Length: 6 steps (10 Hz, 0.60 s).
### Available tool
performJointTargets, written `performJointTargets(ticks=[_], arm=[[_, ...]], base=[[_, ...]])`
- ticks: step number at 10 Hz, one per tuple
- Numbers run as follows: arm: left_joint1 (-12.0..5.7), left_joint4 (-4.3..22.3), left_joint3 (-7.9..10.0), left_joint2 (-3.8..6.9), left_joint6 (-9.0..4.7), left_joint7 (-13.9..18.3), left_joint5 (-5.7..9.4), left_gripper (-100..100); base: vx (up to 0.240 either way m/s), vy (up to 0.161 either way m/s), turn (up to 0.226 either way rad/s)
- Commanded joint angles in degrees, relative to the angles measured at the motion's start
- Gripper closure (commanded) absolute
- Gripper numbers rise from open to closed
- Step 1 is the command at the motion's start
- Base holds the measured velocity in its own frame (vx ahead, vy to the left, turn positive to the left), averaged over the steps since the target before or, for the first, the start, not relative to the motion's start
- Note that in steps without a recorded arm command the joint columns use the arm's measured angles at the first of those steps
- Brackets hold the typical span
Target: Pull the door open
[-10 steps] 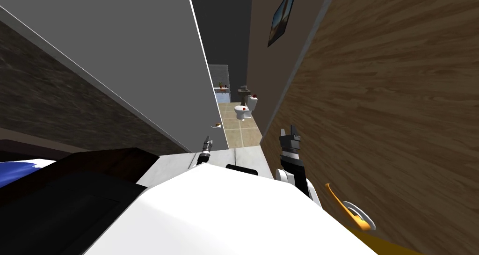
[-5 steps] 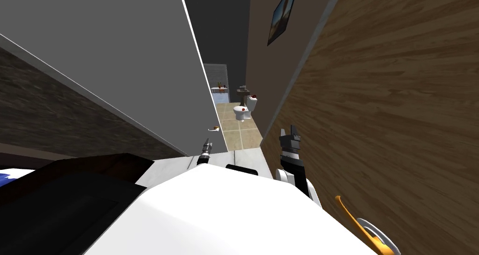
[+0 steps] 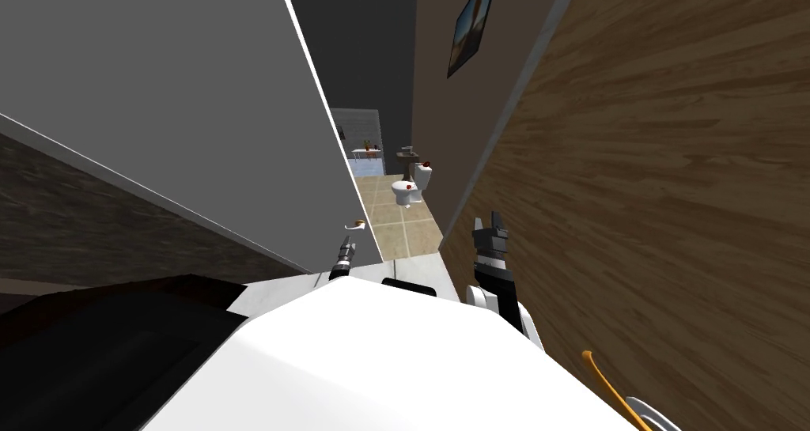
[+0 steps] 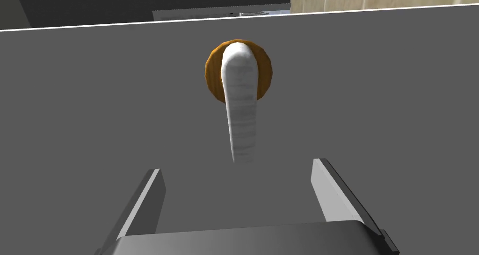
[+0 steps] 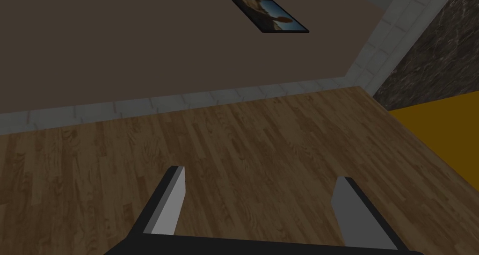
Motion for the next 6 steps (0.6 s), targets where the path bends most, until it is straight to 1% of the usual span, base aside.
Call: performJointTargets(ticks=[1, 3, 5, 6], arm=[[0.31, 0.71, 0.79, 1.13, -0.48, 1.06, 0.56, -100], [0.22, 2.54, 1.71, 2.54, -1.41, 2.23, 1.2, -100], [0.15, 4.03, 2.46, 3.69, -2.17, 3.18, 1.73, -100], [-0.49, 4.77, 2.22, 3.34, -2.47, 2.79, 1.54, -100]], base=[[0.23, 0.036, -0.141], [0.206, 0.034, -0.114], [0.168, 0.02, -0.092], [0.072, 0.01, -0.023]])
